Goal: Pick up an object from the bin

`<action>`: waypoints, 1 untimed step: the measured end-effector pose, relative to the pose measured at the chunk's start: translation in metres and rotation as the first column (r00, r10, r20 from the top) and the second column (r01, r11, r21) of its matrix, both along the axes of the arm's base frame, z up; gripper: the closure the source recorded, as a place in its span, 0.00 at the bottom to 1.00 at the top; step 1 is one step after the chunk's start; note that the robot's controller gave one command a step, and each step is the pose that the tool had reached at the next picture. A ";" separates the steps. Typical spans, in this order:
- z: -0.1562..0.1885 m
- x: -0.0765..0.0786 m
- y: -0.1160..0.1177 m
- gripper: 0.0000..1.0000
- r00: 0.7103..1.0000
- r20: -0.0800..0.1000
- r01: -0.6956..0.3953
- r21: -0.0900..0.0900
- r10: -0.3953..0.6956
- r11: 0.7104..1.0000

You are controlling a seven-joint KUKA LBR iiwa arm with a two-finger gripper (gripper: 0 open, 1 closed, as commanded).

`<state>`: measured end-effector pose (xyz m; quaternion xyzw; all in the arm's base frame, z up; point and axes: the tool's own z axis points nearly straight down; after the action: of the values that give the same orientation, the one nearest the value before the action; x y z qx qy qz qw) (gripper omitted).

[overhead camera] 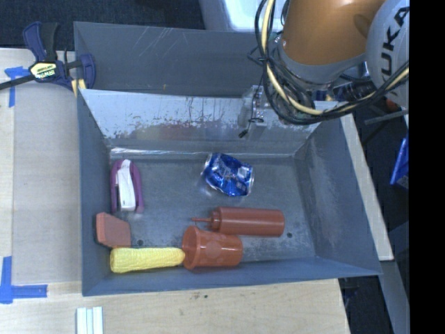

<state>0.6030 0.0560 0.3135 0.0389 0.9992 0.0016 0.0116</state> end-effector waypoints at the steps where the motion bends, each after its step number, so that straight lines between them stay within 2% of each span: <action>1: -0.019 -0.003 0.024 1.00 1.000 0.011 -0.012 0.001 0.012 1.000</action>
Offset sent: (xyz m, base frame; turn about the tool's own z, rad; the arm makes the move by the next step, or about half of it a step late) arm 0.0029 0.0244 -0.0694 -0.0213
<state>0.6000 0.0800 0.2949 0.0331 0.9993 0.0025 0.0169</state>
